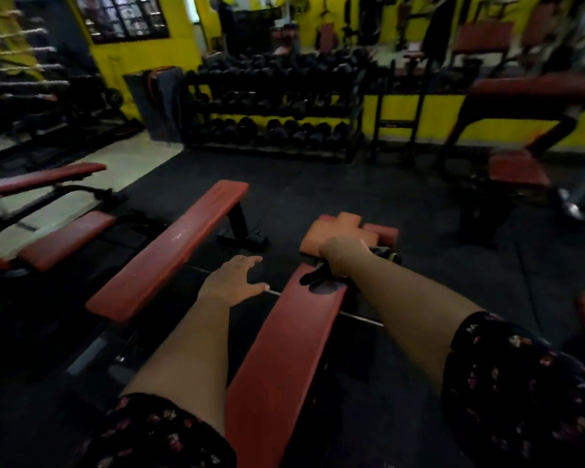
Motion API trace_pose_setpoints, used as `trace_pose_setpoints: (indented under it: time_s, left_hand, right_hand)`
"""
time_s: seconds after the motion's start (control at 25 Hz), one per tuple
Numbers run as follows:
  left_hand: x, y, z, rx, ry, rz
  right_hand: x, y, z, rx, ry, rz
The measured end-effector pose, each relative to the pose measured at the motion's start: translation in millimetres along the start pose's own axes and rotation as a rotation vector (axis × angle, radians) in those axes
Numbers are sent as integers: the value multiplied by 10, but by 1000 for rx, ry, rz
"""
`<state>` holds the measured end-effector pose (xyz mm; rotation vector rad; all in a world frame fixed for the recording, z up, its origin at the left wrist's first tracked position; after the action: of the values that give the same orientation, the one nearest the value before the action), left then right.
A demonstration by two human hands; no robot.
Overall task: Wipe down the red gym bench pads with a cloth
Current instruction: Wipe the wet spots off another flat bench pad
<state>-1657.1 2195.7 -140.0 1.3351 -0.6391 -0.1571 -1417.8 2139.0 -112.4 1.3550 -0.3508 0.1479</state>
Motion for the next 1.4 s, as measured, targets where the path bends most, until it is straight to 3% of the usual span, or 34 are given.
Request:
trace_pose_setpoints:
  time_s: [0.04, 0.36, 0.52, 0.8, 1.16, 1.4]
  left_hand:
    - [178, -33, -129, -15, -39, -9]
    - [1629, -406, -1255, -100, -262, -177]
    - [2523, -586, -1814, -98, -288, -113]
    - [3947, -965, -2478, -124, -425, -83]
    - [5159, -1452, -3470, -224, -602, -125]
    - [5519, -1804, -4669, -353, -653, -161]
  right_hand:
    - [190, -113, 0, -39, -22, -146]
    - [1643, -185, 646, -42, -240, -376]
    - [2585, -650, 464, -30, -278, -257]
    - [3907, -1149, 423, 22, -423, -340]
    - [5021, -1763, 123, -27, -582, -322]
    - [5676, -2223, -709, -132, -625, -338]
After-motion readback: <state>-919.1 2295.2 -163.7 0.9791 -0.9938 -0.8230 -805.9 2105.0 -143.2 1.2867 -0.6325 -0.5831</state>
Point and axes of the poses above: each hand's wrist, its own z-axis away from the middle knuckle, its own y-axis out of the back of the hand, x = y × z, the point moved 2 cm from there along -z, towards the middle knuckle, and after that the axes turned 3 degrees about x, right-handed, at the moved point
